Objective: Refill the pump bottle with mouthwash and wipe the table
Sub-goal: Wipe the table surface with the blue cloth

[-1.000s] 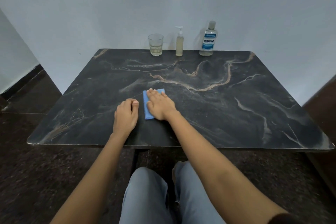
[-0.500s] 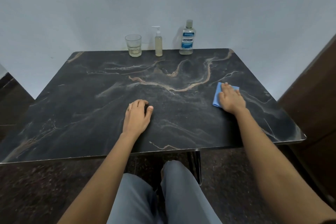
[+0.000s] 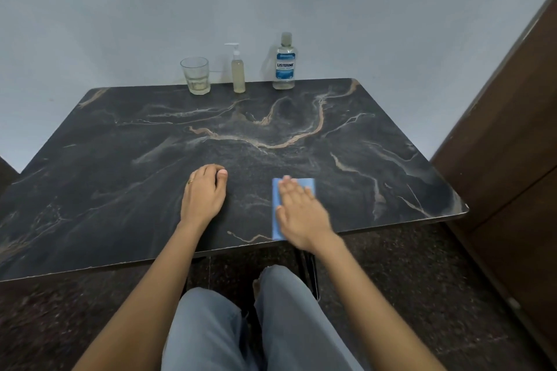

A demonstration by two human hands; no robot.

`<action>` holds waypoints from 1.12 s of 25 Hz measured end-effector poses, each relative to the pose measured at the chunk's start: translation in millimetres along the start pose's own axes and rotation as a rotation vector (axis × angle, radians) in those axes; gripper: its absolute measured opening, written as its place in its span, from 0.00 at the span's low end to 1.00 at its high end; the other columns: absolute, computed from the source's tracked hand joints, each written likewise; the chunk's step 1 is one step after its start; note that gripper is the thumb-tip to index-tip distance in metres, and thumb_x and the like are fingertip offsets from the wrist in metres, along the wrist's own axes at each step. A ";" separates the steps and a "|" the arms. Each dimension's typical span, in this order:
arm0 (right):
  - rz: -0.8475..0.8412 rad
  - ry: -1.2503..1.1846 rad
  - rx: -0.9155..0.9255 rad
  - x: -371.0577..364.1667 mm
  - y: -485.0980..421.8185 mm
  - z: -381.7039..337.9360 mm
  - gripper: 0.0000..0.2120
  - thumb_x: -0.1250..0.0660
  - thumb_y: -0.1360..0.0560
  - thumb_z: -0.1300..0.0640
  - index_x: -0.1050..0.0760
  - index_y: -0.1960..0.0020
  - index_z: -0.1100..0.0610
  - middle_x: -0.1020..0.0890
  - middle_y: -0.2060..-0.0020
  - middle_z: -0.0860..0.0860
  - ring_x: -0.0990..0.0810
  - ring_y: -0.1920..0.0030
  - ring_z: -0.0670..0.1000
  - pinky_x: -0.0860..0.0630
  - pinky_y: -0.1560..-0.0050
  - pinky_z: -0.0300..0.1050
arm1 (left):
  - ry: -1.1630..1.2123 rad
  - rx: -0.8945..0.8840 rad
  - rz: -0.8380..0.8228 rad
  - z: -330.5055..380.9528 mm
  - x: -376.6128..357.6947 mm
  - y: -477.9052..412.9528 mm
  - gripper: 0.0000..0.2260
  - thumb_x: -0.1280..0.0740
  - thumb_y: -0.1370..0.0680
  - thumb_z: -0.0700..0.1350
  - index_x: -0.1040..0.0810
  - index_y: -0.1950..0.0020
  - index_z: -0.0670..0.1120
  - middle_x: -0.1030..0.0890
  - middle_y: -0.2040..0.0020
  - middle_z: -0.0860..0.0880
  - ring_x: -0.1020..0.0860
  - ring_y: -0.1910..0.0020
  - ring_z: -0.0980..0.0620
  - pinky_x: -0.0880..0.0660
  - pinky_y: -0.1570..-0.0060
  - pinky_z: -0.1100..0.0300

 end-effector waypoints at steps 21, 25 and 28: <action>0.034 0.010 -0.256 48.4 -200.4 171.4 0.26 0.57 0.18 0.53 0.51 0.22 0.59 0.48 0.22 0.53 0.51 0.22 0.48 0.61 0.24 0.55 | -0.008 -0.091 -0.072 28.1 -47.2 -57.3 0.14 0.45 0.17 0.49 0.25 0.40 0.42 0.23 0.42 0.46 0.28 0.40 0.46 0.31 0.39 0.49; 0.058 0.025 -0.436 65.6 -140.2 245.6 0.26 0.58 0.19 0.53 0.52 0.22 0.59 0.50 0.22 0.53 0.52 0.22 0.49 0.60 0.24 0.55 | -0.019 -0.102 -0.070 27.8 -46.1 -55.5 0.16 0.46 0.17 0.50 0.25 0.40 0.42 0.23 0.41 0.46 0.28 0.39 0.45 0.31 0.40 0.49; 0.088 0.005 -0.563 74.3 -82.7 276.0 0.26 0.58 0.19 0.54 0.51 0.22 0.60 0.48 0.22 0.54 0.51 0.22 0.50 0.59 0.24 0.54 | 0.001 -0.090 -0.062 29.4 -45.0 -54.6 0.16 0.47 0.17 0.50 0.25 0.41 0.42 0.23 0.42 0.45 0.28 0.40 0.45 0.31 0.40 0.48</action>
Point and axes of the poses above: each hand's wrist, its own y-axis away from the middle knuckle, its own x-axis out of the back of the hand, z = x × y, the point moved 2 cm from there along -y, towards the middle knuckle
